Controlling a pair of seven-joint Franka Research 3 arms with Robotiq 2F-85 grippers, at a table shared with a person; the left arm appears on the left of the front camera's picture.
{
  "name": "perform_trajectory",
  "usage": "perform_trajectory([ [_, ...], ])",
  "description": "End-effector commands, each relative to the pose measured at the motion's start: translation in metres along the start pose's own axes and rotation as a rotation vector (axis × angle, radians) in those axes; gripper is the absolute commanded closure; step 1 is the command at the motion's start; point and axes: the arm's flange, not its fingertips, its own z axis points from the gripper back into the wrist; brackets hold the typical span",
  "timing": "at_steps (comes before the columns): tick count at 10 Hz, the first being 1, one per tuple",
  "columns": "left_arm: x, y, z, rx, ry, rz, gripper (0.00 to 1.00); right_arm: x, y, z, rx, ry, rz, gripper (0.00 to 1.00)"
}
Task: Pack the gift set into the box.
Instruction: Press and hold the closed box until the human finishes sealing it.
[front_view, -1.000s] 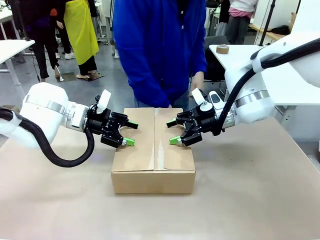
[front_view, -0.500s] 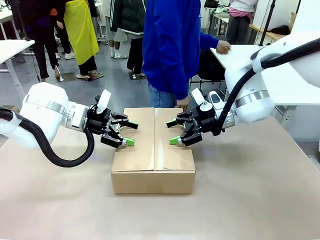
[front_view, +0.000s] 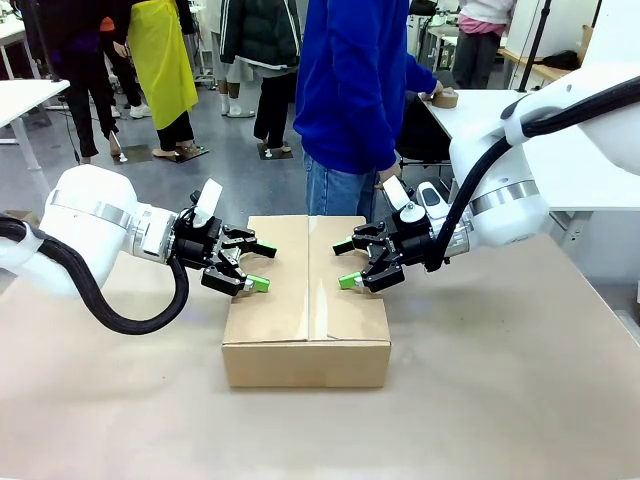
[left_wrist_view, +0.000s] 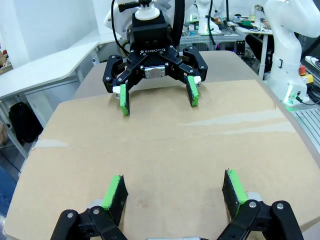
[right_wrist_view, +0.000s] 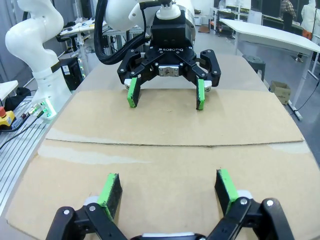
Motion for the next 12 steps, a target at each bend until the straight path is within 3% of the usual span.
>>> perform_trajectory([
  [1, -0.0029, -0.0021, -0.0007, -0.006, -0.003, 0.004, 0.0, -0.0009, 0.0006, -0.0023, 0.003, 0.002, 0.003, 0.0],
  [12, -0.0029, -0.0021, -0.0007, -0.006, -0.003, 0.004, 0.0, -0.0009, 0.0006, -0.0023, 0.003, 0.002, 0.003, 0.0],
])
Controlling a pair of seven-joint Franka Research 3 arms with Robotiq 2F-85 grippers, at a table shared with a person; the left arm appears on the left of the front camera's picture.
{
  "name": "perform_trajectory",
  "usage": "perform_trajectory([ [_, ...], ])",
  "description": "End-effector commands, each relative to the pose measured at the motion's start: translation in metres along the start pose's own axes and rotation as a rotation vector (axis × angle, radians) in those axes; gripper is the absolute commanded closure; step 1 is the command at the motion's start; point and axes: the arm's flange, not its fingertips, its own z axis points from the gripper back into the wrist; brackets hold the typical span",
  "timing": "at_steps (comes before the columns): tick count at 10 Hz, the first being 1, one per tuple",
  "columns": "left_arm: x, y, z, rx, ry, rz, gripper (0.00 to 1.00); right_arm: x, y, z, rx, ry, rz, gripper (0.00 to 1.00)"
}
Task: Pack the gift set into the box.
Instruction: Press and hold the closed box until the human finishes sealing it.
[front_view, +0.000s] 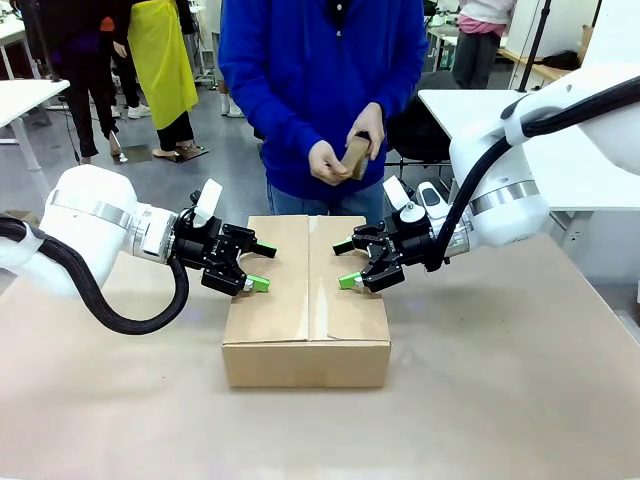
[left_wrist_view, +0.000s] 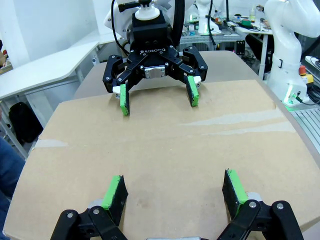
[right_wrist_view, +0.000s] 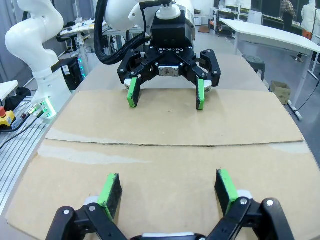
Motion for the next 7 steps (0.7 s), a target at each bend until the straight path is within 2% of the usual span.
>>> perform_trajectory([
  [1, -0.0029, -0.0021, -0.0007, -0.006, -0.003, 0.004, 0.0, -0.0009, 0.0006, -0.0023, 0.003, 0.002, 0.003, 0.0],
  [7, -0.0029, -0.0021, -0.0007, -0.006, -0.003, 0.004, 0.0, -0.0009, 0.0006, -0.0023, 0.003, 0.002, 0.003, 0.0],
])
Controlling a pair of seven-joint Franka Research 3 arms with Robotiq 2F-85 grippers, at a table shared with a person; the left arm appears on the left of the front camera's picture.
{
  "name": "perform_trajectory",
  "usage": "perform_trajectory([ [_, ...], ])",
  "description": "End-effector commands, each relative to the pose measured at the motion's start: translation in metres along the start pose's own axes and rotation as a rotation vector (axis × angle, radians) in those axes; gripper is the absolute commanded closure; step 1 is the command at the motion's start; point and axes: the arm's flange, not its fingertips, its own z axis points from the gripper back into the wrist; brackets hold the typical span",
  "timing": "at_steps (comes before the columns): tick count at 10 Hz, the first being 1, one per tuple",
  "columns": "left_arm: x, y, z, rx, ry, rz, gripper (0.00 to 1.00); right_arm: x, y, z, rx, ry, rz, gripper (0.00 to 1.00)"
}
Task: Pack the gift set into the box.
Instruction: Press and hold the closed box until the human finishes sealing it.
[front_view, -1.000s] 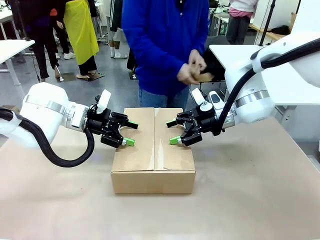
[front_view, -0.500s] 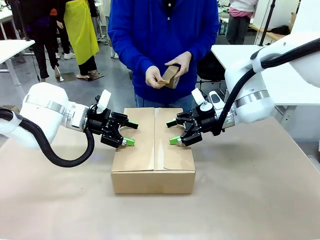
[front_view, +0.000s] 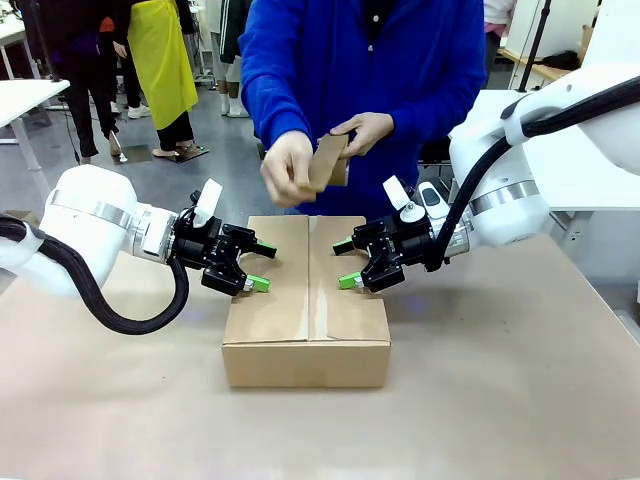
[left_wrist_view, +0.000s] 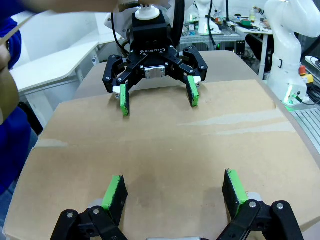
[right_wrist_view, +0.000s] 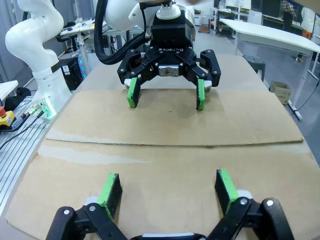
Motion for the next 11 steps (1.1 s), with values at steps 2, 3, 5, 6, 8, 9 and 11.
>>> perform_trajectory([
  [2, -0.0029, -0.0021, -0.0007, -0.006, -0.003, 0.004, 0.0, -0.001, 0.0006, -0.0023, 0.003, 0.002, 0.003, 0.0],
  [3, -0.0029, -0.0021, -0.0007, -0.006, -0.003, 0.004, 0.0, -0.001, 0.0006, -0.0023, 0.003, 0.002, 0.003, 0.0],
  [5, -0.0029, -0.0021, -0.0007, -0.006, -0.003, 0.004, 0.0, -0.001, 0.0006, -0.0023, 0.003, 0.002, 0.003, 0.0],
  [6, -0.0029, -0.0021, -0.0007, -0.006, -0.003, 0.004, 0.0, -0.001, 0.0006, -0.0023, 0.003, 0.002, 0.003, 0.0],
  [8, -0.0029, -0.0021, -0.0007, -0.006, -0.003, 0.004, 0.0, -0.001, 0.0006, -0.0023, 0.003, 0.002, 0.003, 0.0],
  [9, -0.0029, -0.0021, -0.0007, -0.006, -0.003, 0.004, 0.0, -0.001, 0.0006, -0.0023, 0.003, 0.002, 0.003, 0.0],
  [11, -0.0029, -0.0021, -0.0007, -0.006, -0.003, 0.004, 0.0, -0.001, 0.0006, -0.0023, 0.003, 0.002, 0.003, 0.0],
])
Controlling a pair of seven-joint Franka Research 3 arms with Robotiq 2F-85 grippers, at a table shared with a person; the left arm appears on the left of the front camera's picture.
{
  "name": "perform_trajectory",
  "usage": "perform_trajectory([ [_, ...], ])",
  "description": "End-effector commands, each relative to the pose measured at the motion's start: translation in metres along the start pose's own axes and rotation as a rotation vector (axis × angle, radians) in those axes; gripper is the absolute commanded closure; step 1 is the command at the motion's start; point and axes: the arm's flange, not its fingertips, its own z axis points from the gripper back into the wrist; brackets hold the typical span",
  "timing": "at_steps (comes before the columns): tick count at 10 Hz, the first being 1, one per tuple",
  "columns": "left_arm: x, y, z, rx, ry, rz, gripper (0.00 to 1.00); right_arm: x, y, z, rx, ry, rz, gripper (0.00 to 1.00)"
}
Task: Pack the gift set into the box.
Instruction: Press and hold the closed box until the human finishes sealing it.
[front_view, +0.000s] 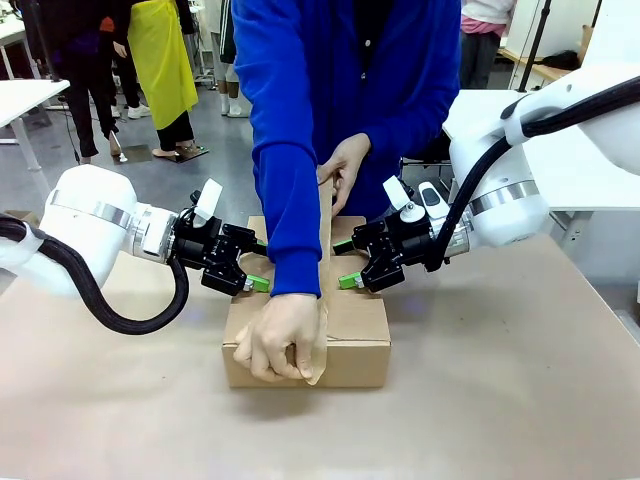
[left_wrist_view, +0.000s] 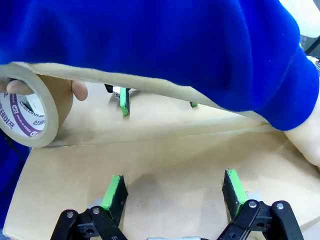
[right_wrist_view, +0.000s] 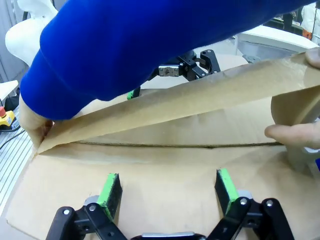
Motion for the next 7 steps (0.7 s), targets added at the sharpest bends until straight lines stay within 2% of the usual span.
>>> perform_trajectory([
  [1, -0.0029, -0.0021, -0.0007, -0.006, -0.003, 0.004, 0.0, -0.001, 0.0006, -0.0022, 0.003, 0.002, 0.003, 0.0],
  [7, -0.0029, -0.0021, -0.0007, -0.006, -0.003, 0.004, 0.0, -0.001, 0.0006, -0.0022, 0.003, 0.002, 0.003, 0.0],
])
